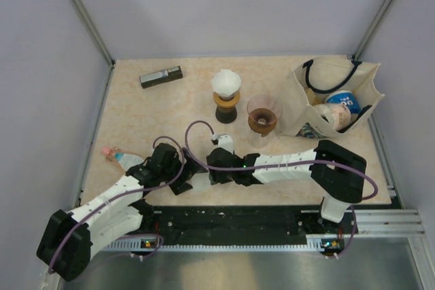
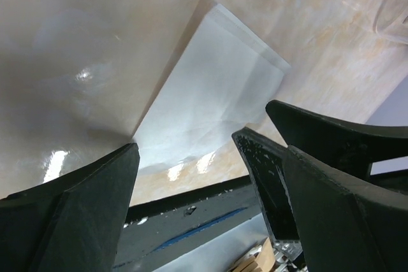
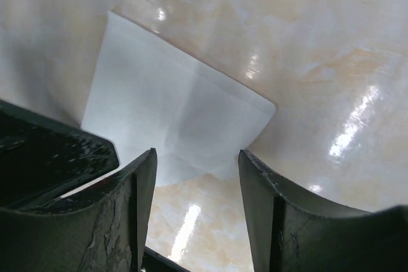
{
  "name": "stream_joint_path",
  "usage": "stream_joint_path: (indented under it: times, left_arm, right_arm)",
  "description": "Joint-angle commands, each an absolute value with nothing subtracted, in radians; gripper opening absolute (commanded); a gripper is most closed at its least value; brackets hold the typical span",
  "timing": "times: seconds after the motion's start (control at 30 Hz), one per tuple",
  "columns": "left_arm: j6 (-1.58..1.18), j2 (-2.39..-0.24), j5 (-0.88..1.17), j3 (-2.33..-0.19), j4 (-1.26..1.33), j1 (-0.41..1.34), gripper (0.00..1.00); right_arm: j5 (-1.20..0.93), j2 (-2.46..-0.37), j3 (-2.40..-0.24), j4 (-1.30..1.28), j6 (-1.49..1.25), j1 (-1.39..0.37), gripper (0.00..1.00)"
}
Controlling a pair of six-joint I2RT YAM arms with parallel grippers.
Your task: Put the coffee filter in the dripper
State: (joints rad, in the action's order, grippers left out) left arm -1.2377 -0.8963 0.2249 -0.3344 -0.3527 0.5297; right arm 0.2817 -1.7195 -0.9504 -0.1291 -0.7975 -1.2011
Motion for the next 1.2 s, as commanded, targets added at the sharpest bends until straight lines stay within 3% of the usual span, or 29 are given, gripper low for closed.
stream_joint_path:
  times: [0.0, 0.23, 0.47, 0.73, 1.17]
  left_arm:
    - [-1.296, -0.844, 0.244, -0.334, -0.354, 0.561, 0.99]
    - [-1.318, -0.792, 0.265, -0.330, -0.305, 0.627, 0.99]
    - [-1.212, -0.813, 0.155, -0.431, -0.463, 0.629, 0.99]
    - [-1.115, -0.889, -0.155, -0.560, -0.515, 0.608, 0.99]
    - [-1.158, -1.065, -0.005, -0.483, -0.410, 0.594, 0.99]
  right_arm:
    - [0.353, -1.649, -0.970, -0.207, -0.920, -1.197, 0.55]
    - [0.311, -1.655, -0.949, -0.201, -0.994, -1.195, 0.55]
    - [0.325, -1.641, -0.943, -0.242, -1.029, -1.195, 0.56]
    - [0.328, -1.618, -0.905, -0.186, -1.058, -1.200, 0.56]
    - [0.324, -1.712, -0.936, -0.101, -1.135, -1.218, 0.56]
